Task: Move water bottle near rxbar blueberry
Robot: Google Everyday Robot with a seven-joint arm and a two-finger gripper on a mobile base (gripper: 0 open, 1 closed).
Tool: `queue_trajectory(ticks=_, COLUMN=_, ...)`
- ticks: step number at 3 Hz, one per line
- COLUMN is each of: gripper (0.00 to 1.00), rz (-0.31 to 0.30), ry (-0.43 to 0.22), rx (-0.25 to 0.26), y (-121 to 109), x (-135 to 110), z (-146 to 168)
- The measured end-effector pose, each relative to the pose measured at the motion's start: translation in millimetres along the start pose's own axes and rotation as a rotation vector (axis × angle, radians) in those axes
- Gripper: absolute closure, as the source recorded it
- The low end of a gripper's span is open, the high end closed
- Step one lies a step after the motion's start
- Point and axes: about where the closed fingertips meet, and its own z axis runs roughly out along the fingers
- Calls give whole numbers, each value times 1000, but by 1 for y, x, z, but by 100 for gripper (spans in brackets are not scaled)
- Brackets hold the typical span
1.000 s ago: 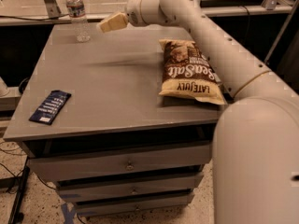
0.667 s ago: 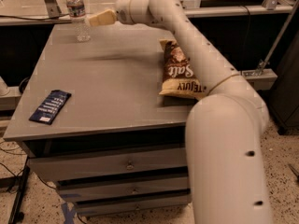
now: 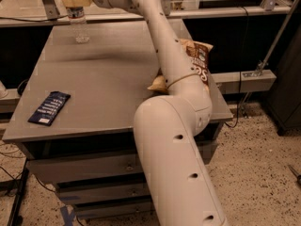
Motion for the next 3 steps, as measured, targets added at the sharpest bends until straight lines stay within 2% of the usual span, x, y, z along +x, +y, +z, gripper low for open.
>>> queue_trajectory(ticks=1, gripper=0, rz=5, ry=20, rx=-4, y=2, x=0, z=3)
queue_trajectory(ticks=2, gripper=0, rz=-6, ry=92, rx=12, y=-6, x=7, z=-20)
queue_trajectory(ticks=3, gripper=0, rz=-36, ry=178, rx=34, y=-14, x=17, z=-59)
